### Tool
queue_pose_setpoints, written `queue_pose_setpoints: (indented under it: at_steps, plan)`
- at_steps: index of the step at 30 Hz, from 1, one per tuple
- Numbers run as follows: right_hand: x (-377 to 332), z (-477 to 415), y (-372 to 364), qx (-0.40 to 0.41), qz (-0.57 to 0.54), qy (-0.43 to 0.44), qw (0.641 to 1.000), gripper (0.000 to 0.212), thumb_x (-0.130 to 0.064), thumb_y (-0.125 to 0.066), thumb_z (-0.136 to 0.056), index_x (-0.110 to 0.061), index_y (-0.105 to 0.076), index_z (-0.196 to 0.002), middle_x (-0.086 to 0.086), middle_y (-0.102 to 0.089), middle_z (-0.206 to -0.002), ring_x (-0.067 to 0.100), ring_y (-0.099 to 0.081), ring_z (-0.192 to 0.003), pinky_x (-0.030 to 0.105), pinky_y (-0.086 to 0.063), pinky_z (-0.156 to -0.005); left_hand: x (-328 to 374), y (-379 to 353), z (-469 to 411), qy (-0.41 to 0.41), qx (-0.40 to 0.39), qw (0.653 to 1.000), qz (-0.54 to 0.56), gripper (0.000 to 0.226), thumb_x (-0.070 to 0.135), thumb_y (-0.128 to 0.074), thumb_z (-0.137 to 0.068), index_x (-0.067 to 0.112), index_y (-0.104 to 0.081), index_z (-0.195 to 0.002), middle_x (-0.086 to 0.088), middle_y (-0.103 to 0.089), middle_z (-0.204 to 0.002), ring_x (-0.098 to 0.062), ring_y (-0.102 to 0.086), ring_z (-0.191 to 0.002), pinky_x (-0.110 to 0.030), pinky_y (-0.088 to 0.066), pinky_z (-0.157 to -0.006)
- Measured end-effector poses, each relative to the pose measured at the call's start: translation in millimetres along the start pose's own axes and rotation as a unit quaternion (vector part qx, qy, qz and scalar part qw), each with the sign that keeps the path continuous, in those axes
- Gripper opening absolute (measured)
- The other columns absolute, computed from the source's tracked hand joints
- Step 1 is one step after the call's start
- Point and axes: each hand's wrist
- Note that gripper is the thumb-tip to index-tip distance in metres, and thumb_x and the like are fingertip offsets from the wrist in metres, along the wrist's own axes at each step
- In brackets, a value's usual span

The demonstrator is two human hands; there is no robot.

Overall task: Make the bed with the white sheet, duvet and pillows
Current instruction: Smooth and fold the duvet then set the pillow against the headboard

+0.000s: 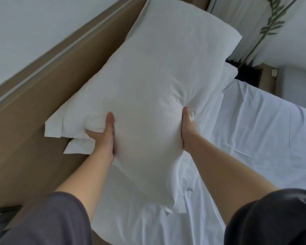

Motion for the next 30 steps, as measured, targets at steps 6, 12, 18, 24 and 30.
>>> queue_pose_setpoints:
  at_steps: [6, 12, 18, 24, 30]
  plan:
    - [11.1, 0.0, 19.5, -0.027, -0.019, 0.023, 0.999, 0.114, -0.092, -0.042, -0.044, -0.036, -0.043, -0.143, -0.007, -0.054, -0.139, 0.020, -0.051, -0.127, 0.045, -0.036, -0.112, -4.5, 17.0, 10.8, -0.057, 0.018, 0.997, -0.051, 0.143, 0.085, -0.066, -0.042, 0.035, 0.011, -0.152, 0.005, -0.032, -0.153, -0.023, -0.044, -0.132, -0.051, -0.039, -0.108]
    - [14.7, 32.7, 33.2, -0.042, 0.038, 0.036, 0.998, 0.113, -0.089, -0.042, -0.057, -0.033, -0.022, -0.153, -0.002, -0.037, -0.153, 0.027, -0.039, -0.138, 0.053, -0.031, -0.113, -10.2, 28.4, 41.3, -0.208, 0.052, 0.962, -0.170, 0.101, 0.055, -0.065, -0.083, 0.017, -0.003, -0.154, -0.011, -0.014, -0.159, -0.027, -0.022, -0.145, -0.036, -0.024, -0.115]
    - [8.1, 68.1, 34.7, 0.007, 0.424, 0.345, 0.838, 0.075, -0.062, -0.039, -0.094, -0.044, 0.005, -0.152, -0.007, 0.019, -0.162, 0.024, 0.010, -0.150, 0.057, -0.013, -0.115, -8.4, 14.6, 78.4, -0.416, -0.024, 0.725, -0.549, 0.094, 0.064, -0.046, -0.089, 0.030, 0.015, -0.152, -0.009, 0.022, -0.159, -0.031, 0.017, -0.147, -0.060, -0.011, -0.113]
    - [-9.1, 57.3, 23.0, -0.056, 0.545, 0.320, 0.773, 0.071, -0.067, -0.031, -0.094, -0.049, 0.008, -0.150, -0.008, 0.023, -0.161, 0.034, 0.017, -0.148, 0.068, -0.013, -0.112, -7.3, 5.5, 61.1, -0.383, -0.050, 0.677, -0.627, 0.087, 0.073, -0.030, -0.087, 0.038, 0.020, -0.149, -0.006, 0.030, -0.156, -0.034, 0.024, -0.144, -0.065, -0.009, -0.113]
    - [-0.3, 36.5, 33.9, -0.064, 0.442, 0.360, 0.819, 0.069, -0.056, -0.040, -0.098, -0.042, -0.003, -0.154, -0.014, 0.011, -0.163, 0.022, 0.009, -0.151, 0.047, -0.015, -0.118, -13.5, -7.3, 56.1, -0.385, -0.005, 0.651, -0.654, 0.086, 0.069, -0.031, -0.089, 0.028, 0.011, -0.153, -0.017, 0.019, -0.158, -0.040, 0.012, -0.146, -0.068, -0.015, -0.109]
Point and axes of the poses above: each hand's wrist, its own z-axis away from the middle knuckle, its own y-axis out of the back of the hand, x = y × z
